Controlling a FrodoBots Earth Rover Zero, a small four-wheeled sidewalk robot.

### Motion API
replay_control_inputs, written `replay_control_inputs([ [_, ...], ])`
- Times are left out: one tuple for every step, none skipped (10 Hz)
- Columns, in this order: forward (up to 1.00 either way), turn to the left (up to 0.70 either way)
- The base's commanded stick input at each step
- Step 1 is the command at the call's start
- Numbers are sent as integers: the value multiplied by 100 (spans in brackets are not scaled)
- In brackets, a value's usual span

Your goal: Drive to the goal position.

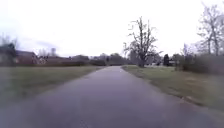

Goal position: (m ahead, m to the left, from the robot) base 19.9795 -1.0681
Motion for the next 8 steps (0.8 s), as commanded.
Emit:
replay_control_inputs([
  [100, 0],
  [100, 0],
  [100, 0],
  [100, 0],
  [100, 0],
  [100, 0],
  [100, 0],
  [100, 0],
])
